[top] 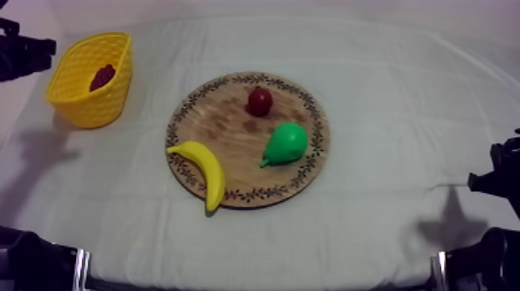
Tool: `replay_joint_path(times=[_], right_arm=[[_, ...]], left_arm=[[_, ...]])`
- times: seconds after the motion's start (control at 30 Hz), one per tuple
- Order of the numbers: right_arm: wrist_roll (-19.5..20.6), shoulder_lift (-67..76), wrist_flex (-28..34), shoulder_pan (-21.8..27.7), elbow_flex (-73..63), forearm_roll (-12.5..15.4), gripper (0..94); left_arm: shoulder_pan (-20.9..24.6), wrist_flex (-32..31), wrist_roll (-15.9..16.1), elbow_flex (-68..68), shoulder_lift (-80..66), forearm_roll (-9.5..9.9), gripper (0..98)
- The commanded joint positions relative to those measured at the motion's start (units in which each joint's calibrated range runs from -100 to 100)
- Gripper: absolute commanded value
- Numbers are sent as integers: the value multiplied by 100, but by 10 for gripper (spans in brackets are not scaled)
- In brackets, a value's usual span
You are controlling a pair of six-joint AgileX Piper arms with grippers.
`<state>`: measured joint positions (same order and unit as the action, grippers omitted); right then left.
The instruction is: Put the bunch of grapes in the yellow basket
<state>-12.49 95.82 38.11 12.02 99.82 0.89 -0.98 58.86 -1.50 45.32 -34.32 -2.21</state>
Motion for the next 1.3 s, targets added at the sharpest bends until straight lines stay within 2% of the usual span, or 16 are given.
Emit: replay_joint_path(times=[0.0,0.2,0.37,0.63,0.73,0.87,0.93,1.03,1.07,1.17,1.27], right_arm=[[1,2,4,0,-5,1,3],[1,2,4,0,-5,1,3],[1,2,4,0,-5,1,3],[1,2,4,0,-5,1,3],[4,2,4,0,-5,1,3],[2,2,4,0,-5,1,3],[1,2,4,0,-5,1,3],[1,2,4,0,-5,1,3],[1,2,4,0,-5,1,3],[1,2,4,0,-5,1,3],[1,2,4,0,-5,1,3]], left_arm=[[-36,-376,3,687,-607,10,24],[-201,-1072,66,1922,-1723,26,4],[-361,-1278,206,2864,-2652,12,1],[-609,-1741,103,4086,-4112,24,0],[-682,-1817,178,4357,-4567,62,0],[-738,-1766,47,4690,-5126,186,0],[-715,-1675,191,4789,-5341,206,0],[-692,-1580,637,4832,-5511,59,0],[-689,-1571,683,4842,-5559,34,0],[-685,-1738,384,4964,-5734,92,0],[-665,-1924,-73,5105,-5958,289,1]])
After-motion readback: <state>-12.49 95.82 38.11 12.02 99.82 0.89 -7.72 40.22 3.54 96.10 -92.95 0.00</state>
